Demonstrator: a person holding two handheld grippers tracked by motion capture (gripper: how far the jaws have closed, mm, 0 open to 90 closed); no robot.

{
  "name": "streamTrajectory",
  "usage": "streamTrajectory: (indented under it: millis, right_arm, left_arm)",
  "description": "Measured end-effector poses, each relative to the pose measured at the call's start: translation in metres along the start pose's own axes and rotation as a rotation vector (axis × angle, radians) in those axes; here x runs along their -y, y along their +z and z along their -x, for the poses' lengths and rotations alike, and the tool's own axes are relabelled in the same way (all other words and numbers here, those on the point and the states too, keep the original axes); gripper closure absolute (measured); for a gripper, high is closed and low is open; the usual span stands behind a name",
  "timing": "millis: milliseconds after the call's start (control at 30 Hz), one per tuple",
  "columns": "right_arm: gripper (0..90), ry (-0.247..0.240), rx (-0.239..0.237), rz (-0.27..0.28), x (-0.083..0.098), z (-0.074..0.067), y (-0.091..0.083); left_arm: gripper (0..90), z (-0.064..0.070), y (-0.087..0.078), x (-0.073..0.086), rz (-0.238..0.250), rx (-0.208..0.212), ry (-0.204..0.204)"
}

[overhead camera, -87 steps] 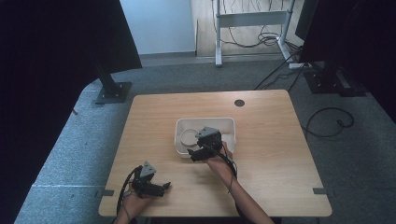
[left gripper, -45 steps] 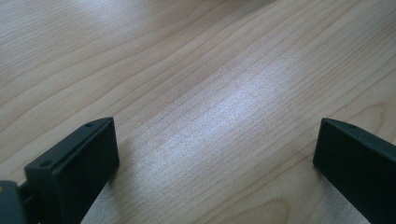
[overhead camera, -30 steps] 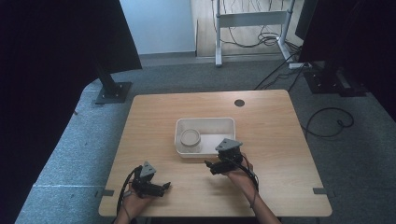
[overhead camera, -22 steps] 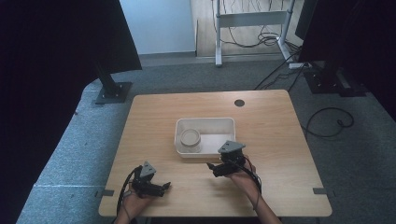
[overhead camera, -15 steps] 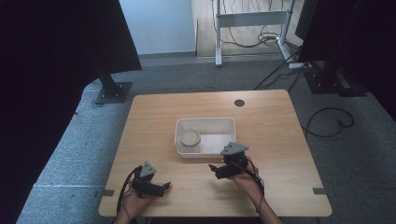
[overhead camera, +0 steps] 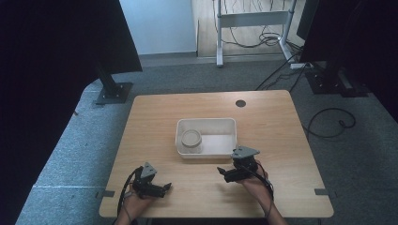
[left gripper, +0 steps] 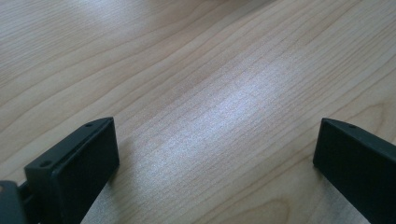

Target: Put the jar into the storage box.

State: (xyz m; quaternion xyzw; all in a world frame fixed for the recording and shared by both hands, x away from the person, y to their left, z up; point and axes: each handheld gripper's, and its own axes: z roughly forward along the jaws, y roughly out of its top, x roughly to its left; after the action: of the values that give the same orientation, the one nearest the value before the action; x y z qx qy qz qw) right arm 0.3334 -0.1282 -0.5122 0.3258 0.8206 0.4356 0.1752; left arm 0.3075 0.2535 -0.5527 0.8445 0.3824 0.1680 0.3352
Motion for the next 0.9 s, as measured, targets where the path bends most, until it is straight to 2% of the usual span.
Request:
streamTrajectory:
  millis: [900]
  right_arm:
    - [4.6,0.023,0.036,-0.017,0.031,0.007,-0.030]
  left_arm:
    - [0.0,0.000,0.000,0.000,0.001,0.000,-0.001]
